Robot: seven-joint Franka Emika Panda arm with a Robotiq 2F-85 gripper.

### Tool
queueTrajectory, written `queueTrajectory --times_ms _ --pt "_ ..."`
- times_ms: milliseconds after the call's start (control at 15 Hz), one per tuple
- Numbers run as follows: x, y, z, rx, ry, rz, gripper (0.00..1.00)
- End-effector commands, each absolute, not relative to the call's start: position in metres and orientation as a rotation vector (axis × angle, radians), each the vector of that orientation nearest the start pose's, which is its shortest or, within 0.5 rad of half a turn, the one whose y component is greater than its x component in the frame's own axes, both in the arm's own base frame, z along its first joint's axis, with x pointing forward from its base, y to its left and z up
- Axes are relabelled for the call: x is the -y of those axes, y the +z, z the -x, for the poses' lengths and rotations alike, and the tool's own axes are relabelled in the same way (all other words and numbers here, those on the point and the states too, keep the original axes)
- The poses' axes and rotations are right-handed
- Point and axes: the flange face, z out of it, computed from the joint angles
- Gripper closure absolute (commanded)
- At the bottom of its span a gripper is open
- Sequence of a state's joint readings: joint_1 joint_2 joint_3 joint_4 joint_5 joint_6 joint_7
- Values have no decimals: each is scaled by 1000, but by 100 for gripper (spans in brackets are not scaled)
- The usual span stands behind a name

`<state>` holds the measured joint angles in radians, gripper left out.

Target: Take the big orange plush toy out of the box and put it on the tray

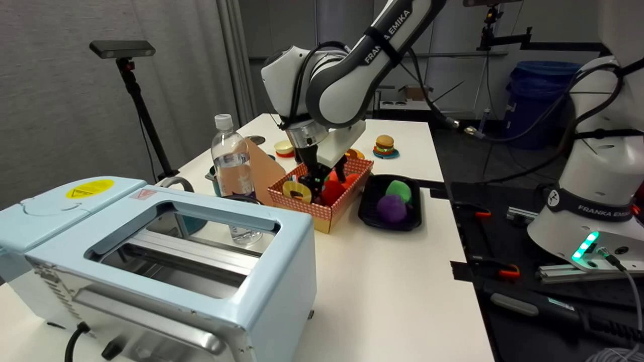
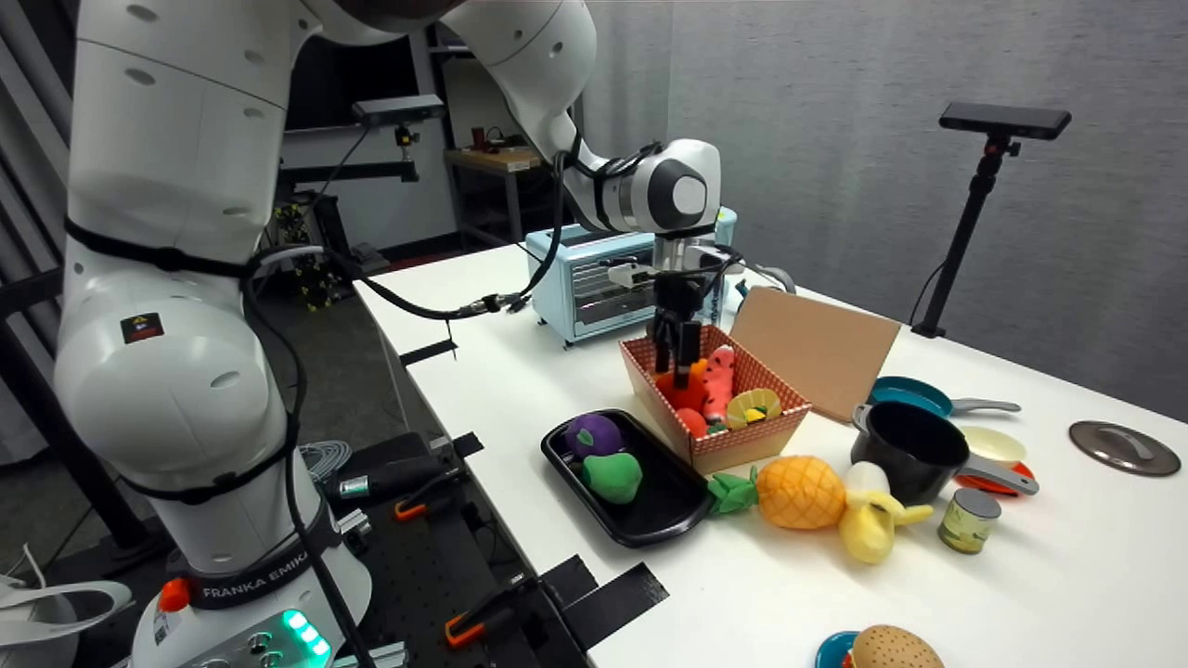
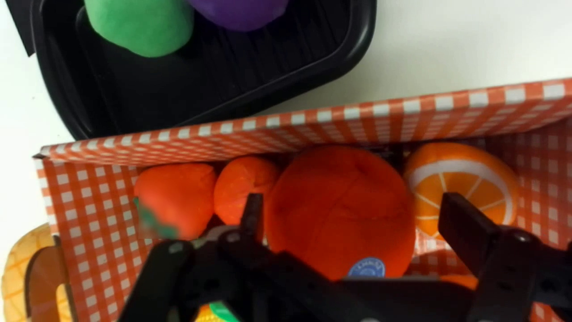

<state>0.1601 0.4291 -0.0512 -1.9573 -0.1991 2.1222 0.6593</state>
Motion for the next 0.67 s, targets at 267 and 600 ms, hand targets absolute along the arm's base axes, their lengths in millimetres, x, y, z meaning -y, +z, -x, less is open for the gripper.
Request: queueTrajectory --times_ms 267,600 --pt "-48 206 -594 -737 381 3314 7" --pt "-60 200 -591 -688 418 3315 46"
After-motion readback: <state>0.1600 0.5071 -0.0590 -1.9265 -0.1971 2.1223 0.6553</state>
